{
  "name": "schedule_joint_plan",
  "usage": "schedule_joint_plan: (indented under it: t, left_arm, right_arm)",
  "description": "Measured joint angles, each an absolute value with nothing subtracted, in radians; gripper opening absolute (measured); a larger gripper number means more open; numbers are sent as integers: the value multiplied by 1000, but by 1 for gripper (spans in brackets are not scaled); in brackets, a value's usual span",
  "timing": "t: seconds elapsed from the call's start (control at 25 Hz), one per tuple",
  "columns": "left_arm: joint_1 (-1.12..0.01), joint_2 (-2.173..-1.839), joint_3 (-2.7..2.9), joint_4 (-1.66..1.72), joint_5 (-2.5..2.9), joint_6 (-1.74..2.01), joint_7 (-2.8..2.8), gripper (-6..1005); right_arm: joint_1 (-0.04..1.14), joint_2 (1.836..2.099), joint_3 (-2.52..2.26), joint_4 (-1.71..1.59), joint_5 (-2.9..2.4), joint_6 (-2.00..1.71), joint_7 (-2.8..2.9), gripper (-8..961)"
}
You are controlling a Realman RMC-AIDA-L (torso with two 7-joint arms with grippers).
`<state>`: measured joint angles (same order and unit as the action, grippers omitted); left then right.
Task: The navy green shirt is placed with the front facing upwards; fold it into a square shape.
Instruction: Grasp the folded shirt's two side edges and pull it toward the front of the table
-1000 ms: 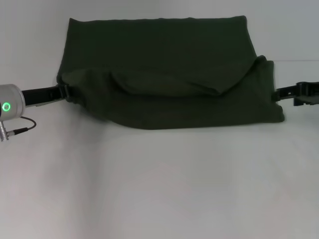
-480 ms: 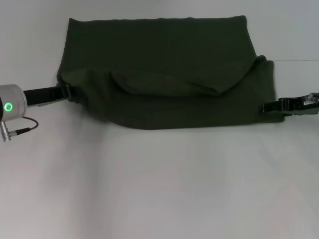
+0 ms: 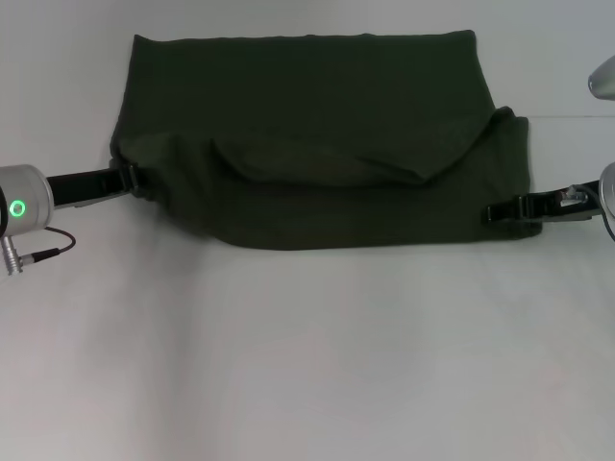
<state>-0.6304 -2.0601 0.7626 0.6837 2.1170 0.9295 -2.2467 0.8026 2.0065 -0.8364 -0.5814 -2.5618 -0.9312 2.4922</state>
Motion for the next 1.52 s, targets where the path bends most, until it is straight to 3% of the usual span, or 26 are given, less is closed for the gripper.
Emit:
schedule_joint_plan:
  t: [0.24, 0.44, 0.76, 1.0, 1.4, 1.52]
  left_arm:
    - [-630, -2060, 762, 685, 2117, 930, -2247, 50]
    - [-632, -2062, 762, 685, 2117, 930, -2245, 49]
    - [-632, -2064, 763, 689, 2117, 931, -2244, 49]
    - [-628, -2066, 763, 691, 2117, 938, -2241, 49]
    - [-587, -2066, 761, 774, 2123, 1085, -2247, 50]
    - [-566, -2051, 760, 815, 2130, 1204, -2273, 50]
  right_arm:
    - [801, 2006, -832, -587, -2557, -932, 2512, 735]
    - [800, 2003, -830, -586, -2560, -931, 2518, 508]
    - [801, 1996, -835, -584, -2561, -932, 2542, 288]
    - [792, 1994, -835, -590, -2562, -951, 2543, 56]
    - [733, 1966, -826, -719, -2562, -1159, 2553, 14]
    - [701, 1956, -825, -782, -2562, -1246, 2563, 16]
